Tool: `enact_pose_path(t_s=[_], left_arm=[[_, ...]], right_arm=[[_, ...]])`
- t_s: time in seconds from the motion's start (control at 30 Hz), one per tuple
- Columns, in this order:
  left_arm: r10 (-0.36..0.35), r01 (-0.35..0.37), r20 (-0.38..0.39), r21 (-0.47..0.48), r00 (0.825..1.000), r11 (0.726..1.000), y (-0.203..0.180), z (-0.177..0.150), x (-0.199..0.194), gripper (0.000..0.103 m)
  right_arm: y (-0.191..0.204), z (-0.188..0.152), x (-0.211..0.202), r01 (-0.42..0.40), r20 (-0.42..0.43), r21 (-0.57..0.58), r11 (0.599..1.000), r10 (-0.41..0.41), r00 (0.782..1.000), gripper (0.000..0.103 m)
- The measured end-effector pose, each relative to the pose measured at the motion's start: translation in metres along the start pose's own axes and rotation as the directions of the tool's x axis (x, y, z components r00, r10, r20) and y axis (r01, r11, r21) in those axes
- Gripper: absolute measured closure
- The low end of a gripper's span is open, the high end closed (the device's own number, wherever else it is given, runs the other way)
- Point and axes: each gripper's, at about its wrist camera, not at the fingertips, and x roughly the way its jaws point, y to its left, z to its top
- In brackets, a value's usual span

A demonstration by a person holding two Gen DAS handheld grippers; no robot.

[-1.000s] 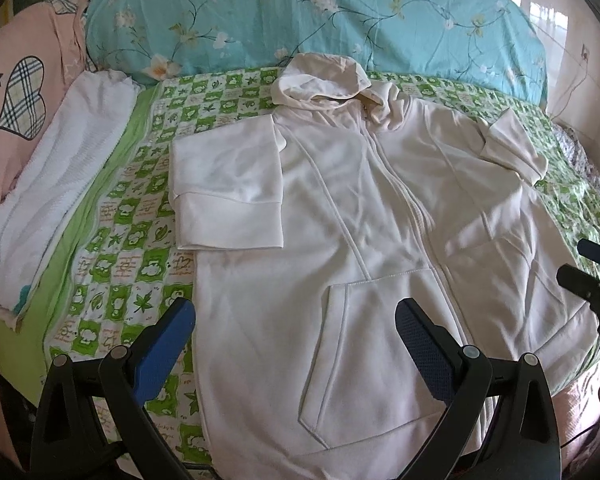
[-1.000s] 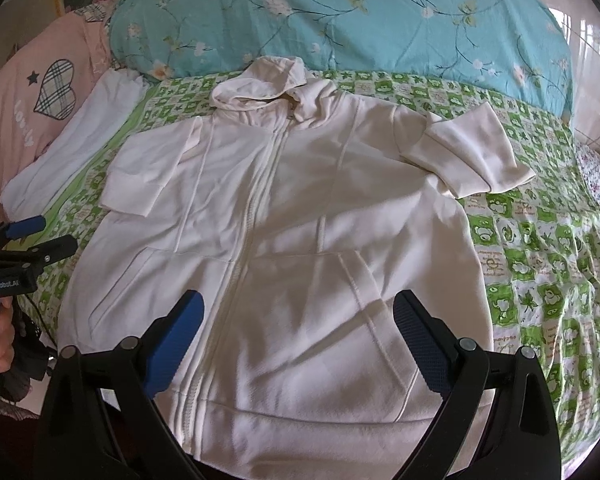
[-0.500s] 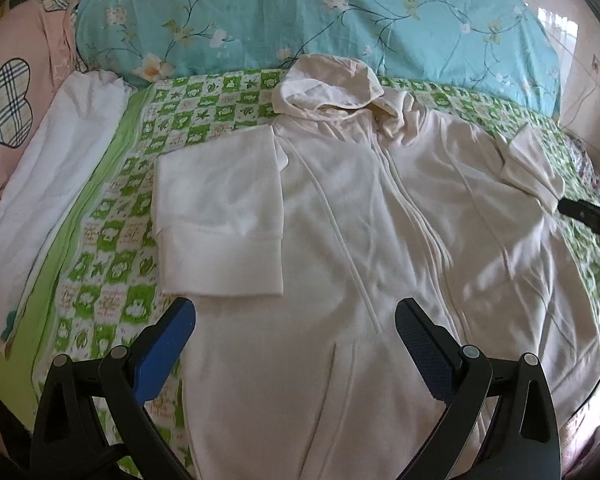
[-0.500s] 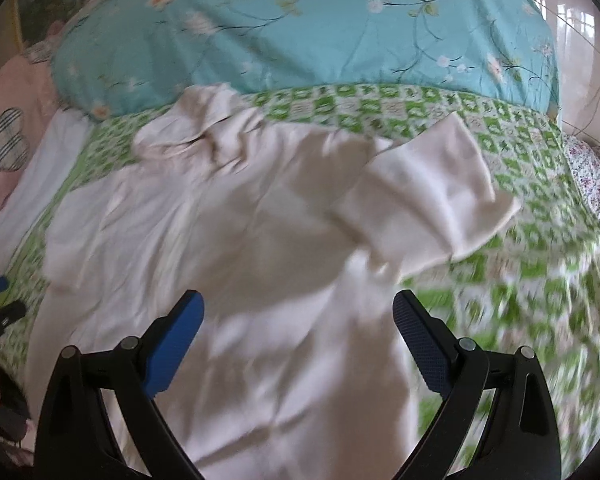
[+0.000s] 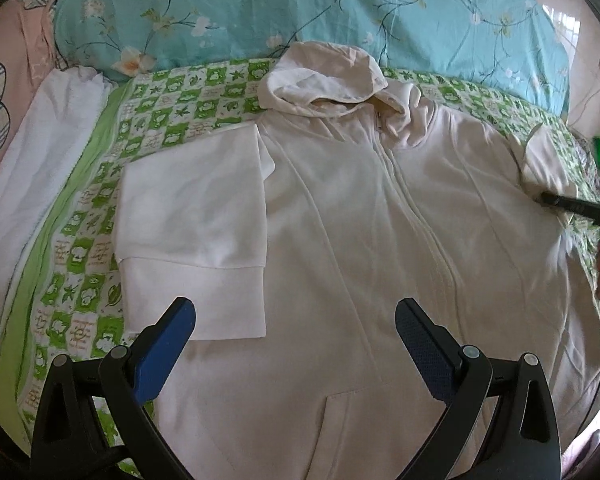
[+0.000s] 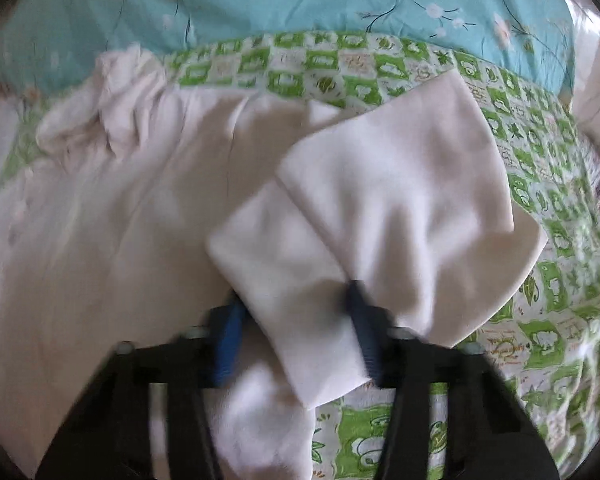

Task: Fold large clothes
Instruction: 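Grasp the hoodie sleeve cuff with the right gripper and lift it, then carry the sleeve across the hoodie body with the right gripper and release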

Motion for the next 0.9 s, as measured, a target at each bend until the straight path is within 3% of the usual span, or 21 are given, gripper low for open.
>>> enact_pose_path(t_s=[0.13, 0.17, 0.23, 0.33, 0.43, 0.47, 0.6, 0.77, 0.8, 0.87, 0.9], left_arm=[[-0.012, 0.012, 0.004, -0.003, 1.000, 1.000, 0.002, -0.003, 0.001, 0.003], [-0.019, 0.019, 0.009, -0.006, 1.000, 1.000, 0.003, -0.003, 0.000, 0.003], [-0.045, 0.046, 0.017, -0.017, 0.999, 0.999, 0.007, -0.005, -0.002, 0.003], [-0.092, 0.093, 0.026, -0.034, 0.995, 0.995, 0.011, -0.008, -0.008, 0.003], [-0.128, 0.130, 0.042, -0.045, 0.991, 0.990, 0.019, -0.014, -0.014, 0.003], [-0.137, 0.139, 0.045, -0.050, 0.990, 0.989, 0.022, -0.015, -0.015, 0.003], [-0.181, 0.184, 0.046, -0.084, 0.982, 0.979, 0.038, -0.021, -0.015, 0.003], [-0.210, 0.213, 0.040, -0.126, 0.977, 0.969, 0.050, -0.022, -0.007, 0.003], [-0.214, 0.216, 0.031, -0.134, 0.976, 0.967, 0.051, -0.022, -0.002, 0.003], [-0.235, 0.235, 0.014, -0.154, 0.972, 0.960, 0.053, -0.020, 0.008, 0.003], [-0.248, 0.245, 0.004, -0.164, 0.969, 0.955, 0.053, -0.019, 0.013, 0.003]], right_arm=[[0.001, 0.010, -0.039, -0.072, 0.091, 0.046, 0.996, 0.068, 0.994, 0.098], [0.005, 0.011, -0.048, -0.112, 0.105, 0.054, 0.992, 0.105, 0.989, 0.098], [0.021, 0.017, -0.059, -0.263, 0.125, 0.078, 0.962, 0.252, 0.960, 0.098], [0.064, 0.021, -0.063, -0.448, 0.112, 0.069, 0.892, 0.439, 0.891, 0.098], [0.119, 0.023, -0.050, -0.600, 0.065, 0.064, 0.798, 0.596, 0.800, 0.098], [0.138, 0.021, -0.045, -0.626, 0.045, 0.061, 0.777, 0.624, 0.780, 0.098], [0.207, 0.019, -0.010, -0.741, -0.047, 0.083, 0.666, 0.745, 0.665, 0.098], [0.269, 0.011, 0.033, -0.817, -0.138, 0.158, 0.555, 0.831, 0.539, 0.097], [0.279, 0.009, 0.040, -0.828, -0.145, 0.174, 0.533, 0.846, 0.514, 0.094], [0.281, 0.005, 0.048, -0.830, -0.166, 0.208, 0.518, 0.855, 0.492, 0.082], [0.281, 0.004, 0.051, -0.827, -0.176, 0.226, 0.515, 0.856, 0.486, 0.068]])
